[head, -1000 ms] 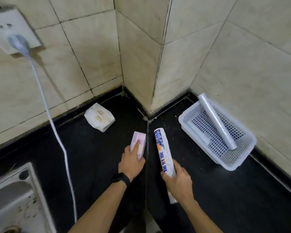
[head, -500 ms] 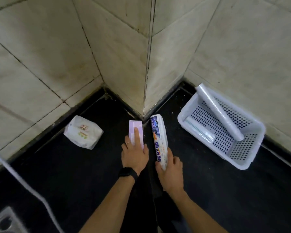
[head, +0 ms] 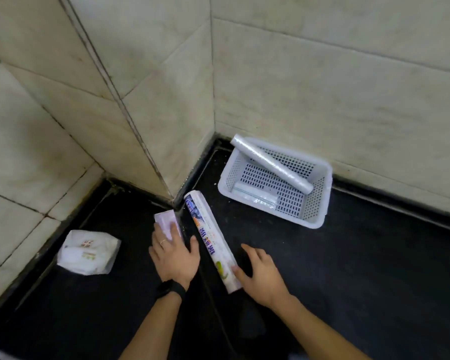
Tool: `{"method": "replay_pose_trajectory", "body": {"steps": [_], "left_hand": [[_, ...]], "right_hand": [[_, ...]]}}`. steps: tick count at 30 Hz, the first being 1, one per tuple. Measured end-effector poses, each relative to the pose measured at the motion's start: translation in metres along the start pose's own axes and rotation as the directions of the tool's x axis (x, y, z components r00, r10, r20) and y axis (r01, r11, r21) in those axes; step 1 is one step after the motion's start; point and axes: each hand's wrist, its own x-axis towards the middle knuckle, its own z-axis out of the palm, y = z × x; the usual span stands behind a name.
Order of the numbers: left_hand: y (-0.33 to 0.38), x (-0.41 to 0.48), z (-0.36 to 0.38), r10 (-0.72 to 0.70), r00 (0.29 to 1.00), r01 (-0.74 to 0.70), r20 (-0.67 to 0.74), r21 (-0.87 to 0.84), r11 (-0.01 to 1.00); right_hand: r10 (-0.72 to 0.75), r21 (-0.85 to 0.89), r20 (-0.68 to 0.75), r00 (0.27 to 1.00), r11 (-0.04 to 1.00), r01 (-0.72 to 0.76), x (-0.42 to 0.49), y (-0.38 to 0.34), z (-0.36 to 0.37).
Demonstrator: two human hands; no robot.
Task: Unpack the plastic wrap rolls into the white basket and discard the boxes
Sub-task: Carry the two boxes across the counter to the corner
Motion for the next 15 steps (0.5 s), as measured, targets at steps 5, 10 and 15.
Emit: {"method": "replay_pose_trajectory", "body": {"steps": [5, 10, 15], "left_hand": [[0.073, -0.065, 0.000, 0.304, 0.953, -0.304, -0.005, 0.001, 0.953], [0.187, -0.186, 0.022, 0.602, 0.792, -0.604, 0.100, -0.013, 0.797], [0.292, -0.338, 0.053, 0.818, 0.534, -0.825, 0.215, -0.080, 0.560]], "right_hand": [[0.046, 0.015, -0.142, 0.989, 0.999, -0.045, -0.081, 0.072, -0.066], [0.139, 0.024, -0.360, 0.923, 0.990, -0.139, -0.192, 0.179, -0.124], [0.305, 0.123, -0.549, 0.778, 0.950, -0.285, -0.324, 0.293, -0.164]]}}
